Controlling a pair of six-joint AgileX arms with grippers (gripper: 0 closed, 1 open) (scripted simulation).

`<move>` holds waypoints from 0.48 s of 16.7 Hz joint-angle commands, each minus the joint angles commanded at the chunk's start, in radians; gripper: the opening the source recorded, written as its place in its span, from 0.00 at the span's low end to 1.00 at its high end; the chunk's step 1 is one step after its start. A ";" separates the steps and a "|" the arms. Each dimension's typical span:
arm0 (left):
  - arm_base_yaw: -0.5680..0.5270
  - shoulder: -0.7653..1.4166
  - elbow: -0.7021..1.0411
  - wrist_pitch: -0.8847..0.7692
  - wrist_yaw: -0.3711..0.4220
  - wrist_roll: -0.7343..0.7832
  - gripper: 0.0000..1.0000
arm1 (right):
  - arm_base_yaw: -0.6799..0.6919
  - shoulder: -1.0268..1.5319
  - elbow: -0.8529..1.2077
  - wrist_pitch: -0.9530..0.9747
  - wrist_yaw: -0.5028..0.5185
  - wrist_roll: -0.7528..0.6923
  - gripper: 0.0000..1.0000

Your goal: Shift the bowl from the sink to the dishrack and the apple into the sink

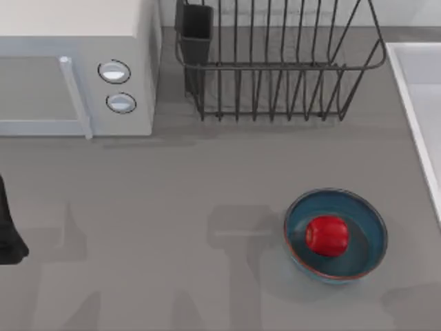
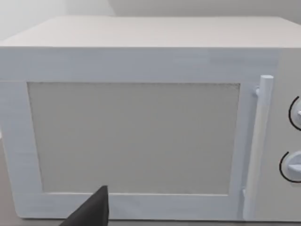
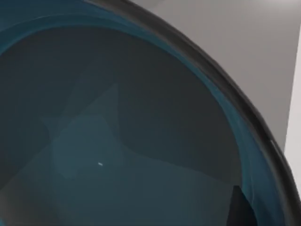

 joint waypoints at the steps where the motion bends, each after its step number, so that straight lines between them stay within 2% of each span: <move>1: 0.000 0.000 0.000 0.000 0.000 0.000 1.00 | -0.010 -0.021 -0.011 -0.013 -0.002 -0.010 0.00; 8: 0.000 0.000 0.000 0.000 0.000 0.000 1.00 | -0.001 -0.029 -0.011 -0.009 0.004 -0.006 0.00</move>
